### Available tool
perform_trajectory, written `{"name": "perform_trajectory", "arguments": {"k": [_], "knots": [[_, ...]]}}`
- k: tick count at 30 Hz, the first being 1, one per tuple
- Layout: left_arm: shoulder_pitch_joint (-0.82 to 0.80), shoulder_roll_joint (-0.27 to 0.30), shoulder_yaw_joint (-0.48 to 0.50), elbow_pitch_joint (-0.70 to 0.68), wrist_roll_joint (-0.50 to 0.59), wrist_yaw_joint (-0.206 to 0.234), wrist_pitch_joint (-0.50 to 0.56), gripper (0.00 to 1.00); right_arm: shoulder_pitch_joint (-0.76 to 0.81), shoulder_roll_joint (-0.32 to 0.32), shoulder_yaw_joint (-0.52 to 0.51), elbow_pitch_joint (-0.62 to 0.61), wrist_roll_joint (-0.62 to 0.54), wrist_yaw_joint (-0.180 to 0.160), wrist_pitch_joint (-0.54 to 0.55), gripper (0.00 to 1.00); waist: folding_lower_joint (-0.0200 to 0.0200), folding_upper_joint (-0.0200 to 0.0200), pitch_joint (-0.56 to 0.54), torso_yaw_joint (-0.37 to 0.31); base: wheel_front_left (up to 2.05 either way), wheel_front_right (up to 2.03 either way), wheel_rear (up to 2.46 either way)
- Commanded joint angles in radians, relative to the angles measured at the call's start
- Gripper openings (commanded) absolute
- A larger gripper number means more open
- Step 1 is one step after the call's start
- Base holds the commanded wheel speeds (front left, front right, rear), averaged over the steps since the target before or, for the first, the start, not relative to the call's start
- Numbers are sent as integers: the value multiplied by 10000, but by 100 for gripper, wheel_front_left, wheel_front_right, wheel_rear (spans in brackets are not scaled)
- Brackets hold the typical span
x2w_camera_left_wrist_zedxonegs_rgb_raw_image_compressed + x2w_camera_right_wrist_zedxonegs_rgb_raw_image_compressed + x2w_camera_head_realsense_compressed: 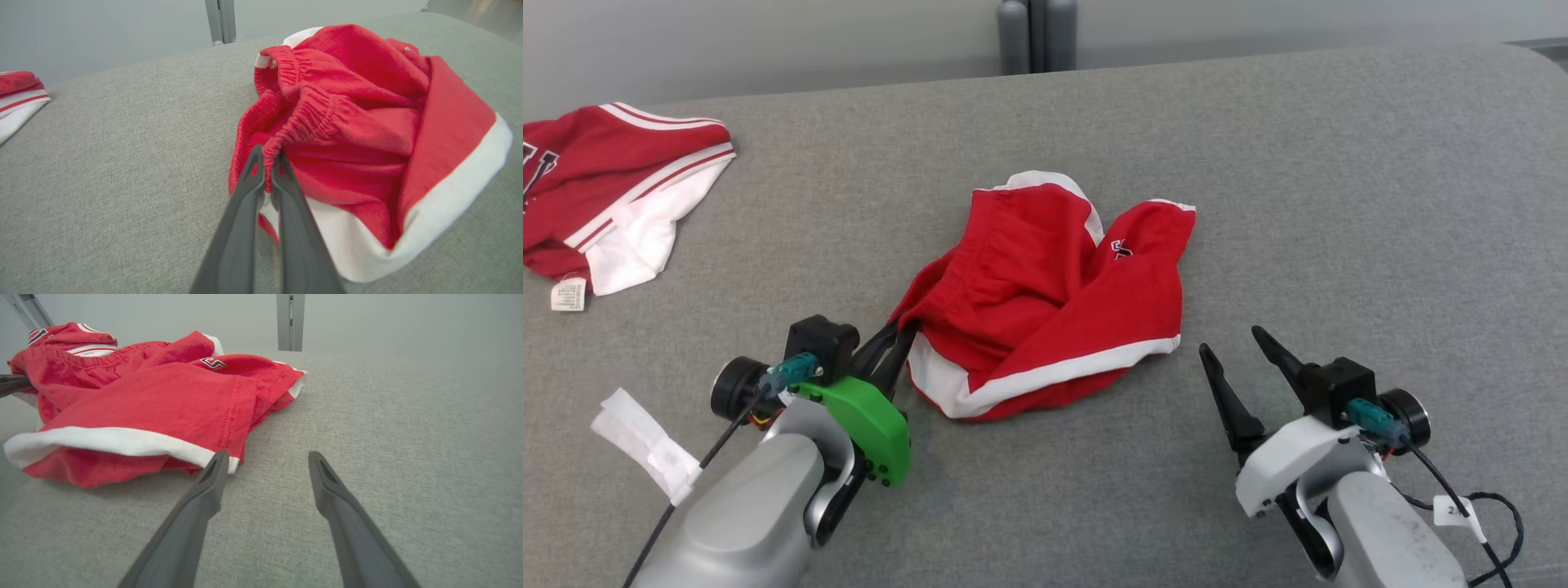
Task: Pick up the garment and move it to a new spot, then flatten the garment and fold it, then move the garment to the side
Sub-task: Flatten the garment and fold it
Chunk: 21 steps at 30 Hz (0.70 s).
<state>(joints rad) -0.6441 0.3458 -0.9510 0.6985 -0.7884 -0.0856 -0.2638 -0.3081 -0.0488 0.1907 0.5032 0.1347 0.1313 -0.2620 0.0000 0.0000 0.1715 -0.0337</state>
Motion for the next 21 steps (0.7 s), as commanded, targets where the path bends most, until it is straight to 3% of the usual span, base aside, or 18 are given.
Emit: {"name": "perform_trajectory", "arguments": {"k": [1,9,20,21], "knots": [[199,3,232,-227,216,79,-6,0,-251,-31,178,248,109,-11,-45,100,0,0,68,151,0,0,0],[1020,-362,1241,-1267,1010,141,-7,0,-1257,-39,1134,1662,595,-11,-45,100,0,0,225,532,0,0,0],[1441,-704,1862,-1657,1786,-106,-8,0,-1941,-34,1344,2639,447,-11,-45,100,0,0,431,795,0,0,0],[1449,-723,1907,-1659,1835,-121,-8,0,-1983,-34,1390,2636,452,-11,-45,78,0,0,445,797,0,0,0]]}}
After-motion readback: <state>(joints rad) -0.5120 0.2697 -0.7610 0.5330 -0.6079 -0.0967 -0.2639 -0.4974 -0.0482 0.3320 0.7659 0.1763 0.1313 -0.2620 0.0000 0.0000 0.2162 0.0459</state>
